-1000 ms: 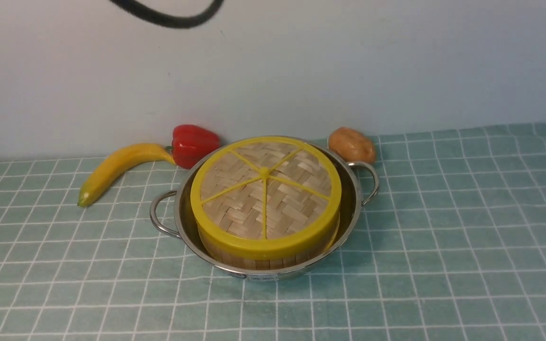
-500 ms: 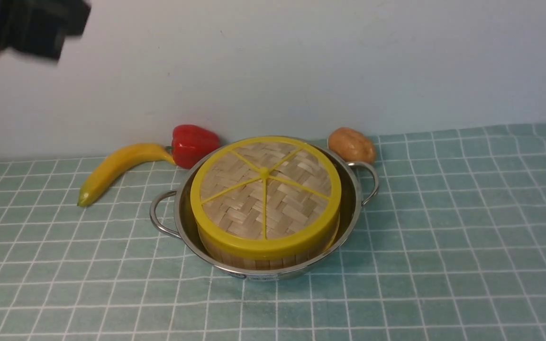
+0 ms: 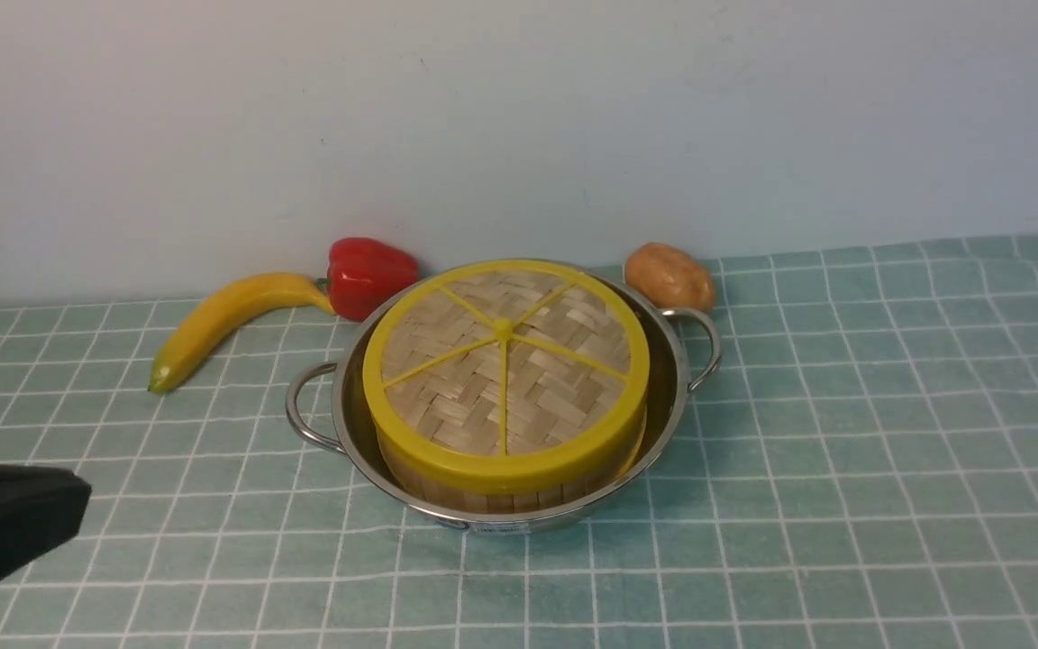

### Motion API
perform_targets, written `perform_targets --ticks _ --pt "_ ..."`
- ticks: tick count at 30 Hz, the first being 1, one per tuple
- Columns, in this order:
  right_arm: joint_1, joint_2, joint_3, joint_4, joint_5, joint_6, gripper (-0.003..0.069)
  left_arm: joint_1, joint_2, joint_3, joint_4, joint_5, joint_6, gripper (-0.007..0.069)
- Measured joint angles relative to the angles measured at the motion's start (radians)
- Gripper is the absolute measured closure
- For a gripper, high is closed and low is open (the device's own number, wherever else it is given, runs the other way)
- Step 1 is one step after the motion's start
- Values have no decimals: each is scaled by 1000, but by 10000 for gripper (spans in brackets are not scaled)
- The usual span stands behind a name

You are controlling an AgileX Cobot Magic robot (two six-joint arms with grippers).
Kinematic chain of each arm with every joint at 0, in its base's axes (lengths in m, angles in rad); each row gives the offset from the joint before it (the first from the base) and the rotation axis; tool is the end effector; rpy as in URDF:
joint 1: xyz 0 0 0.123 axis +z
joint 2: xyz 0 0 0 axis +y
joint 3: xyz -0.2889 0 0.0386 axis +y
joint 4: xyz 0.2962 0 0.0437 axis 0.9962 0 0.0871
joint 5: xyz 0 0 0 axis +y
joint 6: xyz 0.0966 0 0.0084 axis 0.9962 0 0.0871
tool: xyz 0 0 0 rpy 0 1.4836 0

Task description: Place the steamer in the pot on the blue tablecloth, and put the lid on the steamer.

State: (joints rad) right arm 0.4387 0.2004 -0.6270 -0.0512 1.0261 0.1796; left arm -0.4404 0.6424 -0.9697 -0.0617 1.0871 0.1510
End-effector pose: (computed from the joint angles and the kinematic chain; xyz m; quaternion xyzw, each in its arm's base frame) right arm 0.0566 0.0219 0.3332 -0.1119 0.8556 0.1292 0.4886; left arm 0.1190 -0.0619 0.4033 0.2614 0.8616 -0.0931 0.4250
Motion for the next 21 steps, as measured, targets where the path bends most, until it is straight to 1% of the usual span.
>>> perform_targets --ticks 8,11,12,13,14,15,16,17,18,20,21 --pt "0 0 0 114 0 0 632 0 -9 7 -2 7 0 633" --pt "0 0 0 147 0 0 620 2 -9 7 10 7 19 632" --pt "0 0 0 168 0 0 612 18 -18 11 26 4 46 627" --pt "0 0 0 170 0 0 610 22 -20 13 30 2 49 626" --pt "0 0 0 188 0 0 603 78 -48 39 48 -36 75 623" --pt "0 0 0 189 0 0 601 78 -52 43 51 -36 77 623" --pt "0 0 0 198 0 0 597 116 -69 65 56 -75 87 622" --pt "0 0 0 210 0 1 591 175 -106 128 62 -155 97 622" --pt "0 0 0 217 0 2 586 209 -131 169 62 -212 101 617" --pt "0 0 0 228 0 2 577 300 -207 310 62 -391 103 608" --pt "0 0 0 231 0 2 571 322 -239 355 62 -457 103 605"
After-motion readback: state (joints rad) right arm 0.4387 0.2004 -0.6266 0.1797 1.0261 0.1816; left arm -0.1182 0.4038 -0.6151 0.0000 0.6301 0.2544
